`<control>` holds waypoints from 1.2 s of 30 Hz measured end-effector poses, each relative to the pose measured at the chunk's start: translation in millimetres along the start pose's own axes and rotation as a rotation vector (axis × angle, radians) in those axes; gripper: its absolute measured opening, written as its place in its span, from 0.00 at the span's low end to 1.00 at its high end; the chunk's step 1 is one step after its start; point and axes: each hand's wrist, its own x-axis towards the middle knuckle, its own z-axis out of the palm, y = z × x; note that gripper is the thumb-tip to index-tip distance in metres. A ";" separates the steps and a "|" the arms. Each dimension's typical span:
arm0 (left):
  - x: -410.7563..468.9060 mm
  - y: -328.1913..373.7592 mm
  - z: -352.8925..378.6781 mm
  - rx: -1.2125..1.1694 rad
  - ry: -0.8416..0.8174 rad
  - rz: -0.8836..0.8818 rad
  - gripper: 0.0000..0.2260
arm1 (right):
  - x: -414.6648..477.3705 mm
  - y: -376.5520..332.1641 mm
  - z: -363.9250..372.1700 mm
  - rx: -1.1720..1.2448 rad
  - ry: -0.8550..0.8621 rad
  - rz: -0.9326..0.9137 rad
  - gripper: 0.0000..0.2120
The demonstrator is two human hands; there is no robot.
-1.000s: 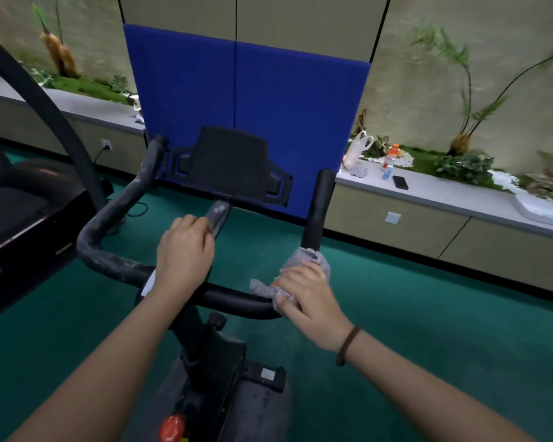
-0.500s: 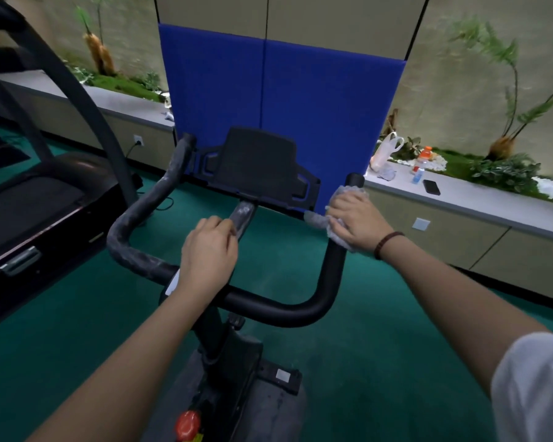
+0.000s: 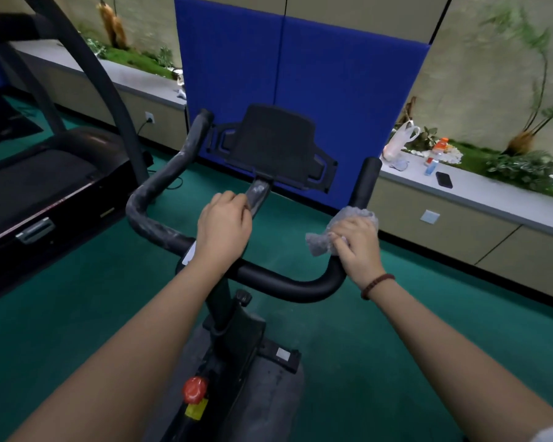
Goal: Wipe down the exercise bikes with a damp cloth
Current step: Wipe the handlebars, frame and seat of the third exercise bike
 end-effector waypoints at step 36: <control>-11.3 -27.4 -22.9 -0.044 0.009 -0.343 0.15 | 45.0 -118.0 27.5 0.323 -0.040 0.022 0.18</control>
